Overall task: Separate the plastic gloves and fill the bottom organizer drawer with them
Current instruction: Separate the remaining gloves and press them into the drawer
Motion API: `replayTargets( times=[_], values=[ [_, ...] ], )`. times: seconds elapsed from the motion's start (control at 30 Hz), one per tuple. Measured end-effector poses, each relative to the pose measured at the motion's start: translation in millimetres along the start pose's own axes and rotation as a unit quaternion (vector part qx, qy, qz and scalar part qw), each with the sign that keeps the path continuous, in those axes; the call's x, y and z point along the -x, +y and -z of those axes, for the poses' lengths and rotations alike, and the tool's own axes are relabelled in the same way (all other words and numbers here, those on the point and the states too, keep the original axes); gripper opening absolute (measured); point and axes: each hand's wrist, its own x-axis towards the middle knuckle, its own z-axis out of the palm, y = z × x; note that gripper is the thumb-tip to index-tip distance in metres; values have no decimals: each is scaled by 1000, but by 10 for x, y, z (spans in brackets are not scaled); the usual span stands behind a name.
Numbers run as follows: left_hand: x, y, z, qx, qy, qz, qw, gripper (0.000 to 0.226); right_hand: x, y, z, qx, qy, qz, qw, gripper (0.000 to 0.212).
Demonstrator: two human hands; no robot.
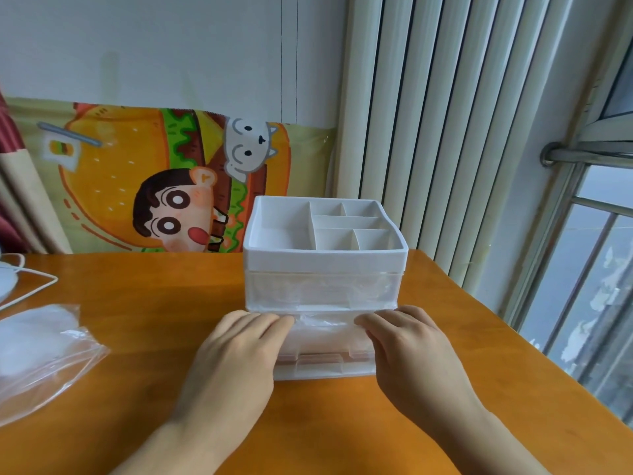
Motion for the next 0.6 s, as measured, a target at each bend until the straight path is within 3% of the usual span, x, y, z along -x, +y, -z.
replayTargets(
  times=[0.17, 0.23, 0.33, 0.43, 0.5, 0.6],
  values=[
    [43, -107, -45, 77, 71, 5, 994, 31, 66, 45, -92, -69, 53, -44, 995, 24],
    [37, -137, -67, 101, 103, 33, 989, 23, 84, 51, -123, -86, 74, -73, 991, 28],
    [33, -140, -104, 151, 116, 128, 973, 40, 73, 43, -154, -112, 68, -155, 979, 49],
    [35, -160, -201, 225, 69, 273, 933, 65, 54, 51, -203, -222, 31, -274, 935, 60],
    [23, -158, -261, 289, 33, 310, 905, 61, 45, 53, -244, -298, -2, -301, 906, 40],
    [-11, -104, -287, 319, 42, 302, 897, 36, 41, 50, -257, -341, -19, -309, 888, 20]
  ],
)
